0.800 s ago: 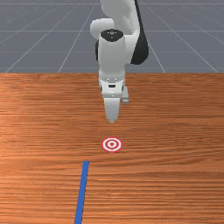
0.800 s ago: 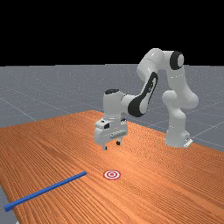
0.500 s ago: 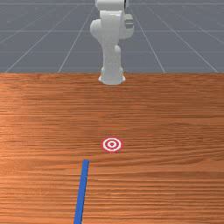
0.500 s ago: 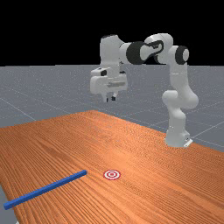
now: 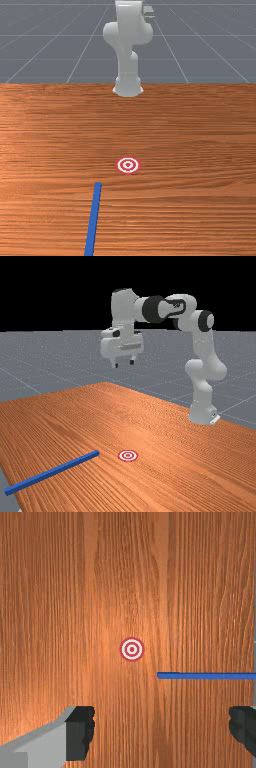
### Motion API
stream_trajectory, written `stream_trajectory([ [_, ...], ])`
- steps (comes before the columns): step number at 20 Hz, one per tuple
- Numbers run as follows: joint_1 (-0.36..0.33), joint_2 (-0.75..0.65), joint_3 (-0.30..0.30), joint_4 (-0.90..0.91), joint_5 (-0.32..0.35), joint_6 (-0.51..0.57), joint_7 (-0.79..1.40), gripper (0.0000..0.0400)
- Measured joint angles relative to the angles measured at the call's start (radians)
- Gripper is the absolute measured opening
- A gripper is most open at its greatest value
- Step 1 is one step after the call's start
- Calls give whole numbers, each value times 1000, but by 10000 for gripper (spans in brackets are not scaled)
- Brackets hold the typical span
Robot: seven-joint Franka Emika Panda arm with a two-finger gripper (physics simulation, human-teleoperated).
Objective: Pull the pivot to the target area
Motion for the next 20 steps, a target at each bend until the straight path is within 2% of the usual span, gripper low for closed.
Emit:
stream_trajectory([
  [2, 0, -22, 0, -59, 0, 59, 1, 399],
  [4, -3, -8, -2, -37, 0, 34, -8, 400],
  [5, -4, -32, -7, -81, 2, 83, 20, 400],
  [13, -17, -32, -9, -81, 2, 85, -27, 400],
  [14, -24, -31, -8, -80, 32, 83, -35, 400],
  [15, -26, -31, -9, -80, 35, 83, -38, 400],
  [17, -54, -25, 1, -73, 154, 64, -88, 400],
  [18, -55, -26, 3, -74, 164, 63, -88, 400],
  [19, -31, -31, 2, -76, 29, 79, -125, 244],
  [20, -29, -43, 2, -94, 29, 84, -130, 148],
])
